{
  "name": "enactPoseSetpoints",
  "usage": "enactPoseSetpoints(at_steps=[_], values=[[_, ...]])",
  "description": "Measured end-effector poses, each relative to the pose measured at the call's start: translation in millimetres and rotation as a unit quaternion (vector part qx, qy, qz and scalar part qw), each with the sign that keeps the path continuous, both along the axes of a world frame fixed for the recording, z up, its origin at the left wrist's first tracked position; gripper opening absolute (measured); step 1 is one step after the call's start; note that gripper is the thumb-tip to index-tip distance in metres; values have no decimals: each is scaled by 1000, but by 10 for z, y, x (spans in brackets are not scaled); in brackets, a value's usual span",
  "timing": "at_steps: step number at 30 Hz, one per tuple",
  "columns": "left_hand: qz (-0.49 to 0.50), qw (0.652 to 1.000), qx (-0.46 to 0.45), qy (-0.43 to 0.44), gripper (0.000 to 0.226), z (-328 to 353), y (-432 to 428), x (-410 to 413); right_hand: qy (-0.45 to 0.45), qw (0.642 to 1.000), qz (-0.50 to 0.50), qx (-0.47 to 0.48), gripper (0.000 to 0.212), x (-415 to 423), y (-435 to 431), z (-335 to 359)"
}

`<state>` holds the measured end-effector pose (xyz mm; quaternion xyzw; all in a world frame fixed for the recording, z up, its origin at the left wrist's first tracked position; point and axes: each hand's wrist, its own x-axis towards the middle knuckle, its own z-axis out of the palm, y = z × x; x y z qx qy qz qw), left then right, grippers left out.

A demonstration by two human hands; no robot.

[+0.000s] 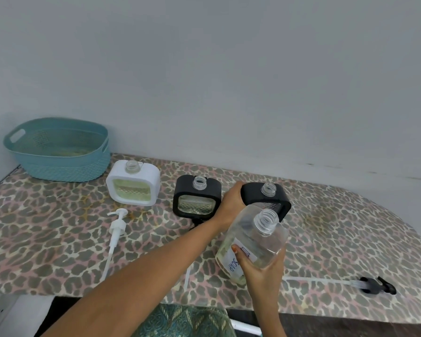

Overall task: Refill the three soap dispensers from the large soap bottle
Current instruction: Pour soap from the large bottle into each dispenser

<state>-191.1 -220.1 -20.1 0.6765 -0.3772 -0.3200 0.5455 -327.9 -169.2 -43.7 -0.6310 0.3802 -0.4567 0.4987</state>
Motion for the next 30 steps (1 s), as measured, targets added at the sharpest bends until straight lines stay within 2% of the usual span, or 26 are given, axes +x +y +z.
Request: enactPoseSetpoints(at_steps=[5, 12, 17, 26, 30], values=[[18, 998, -45, -44, 53, 365, 69, 61, 15, 1000, 4, 22, 76, -21, 22, 50], [60, 988, -102, -101, 51, 883, 349, 304, 25, 999, 15, 29, 78, -7, 51, 105], [102, 979, -140, -108, 49, 1065, 751, 474, 21, 999, 20, 28, 78, -13, 72, 102], [110, 981, -96, -129, 50, 835, 1477, 679, 13, 1000, 20, 6, 79, -2, 125, 148], [126, 982, -84, -108, 51, 650, 1686, 725, 23, 1000, 10, -9, 73, 3, 131, 145]])
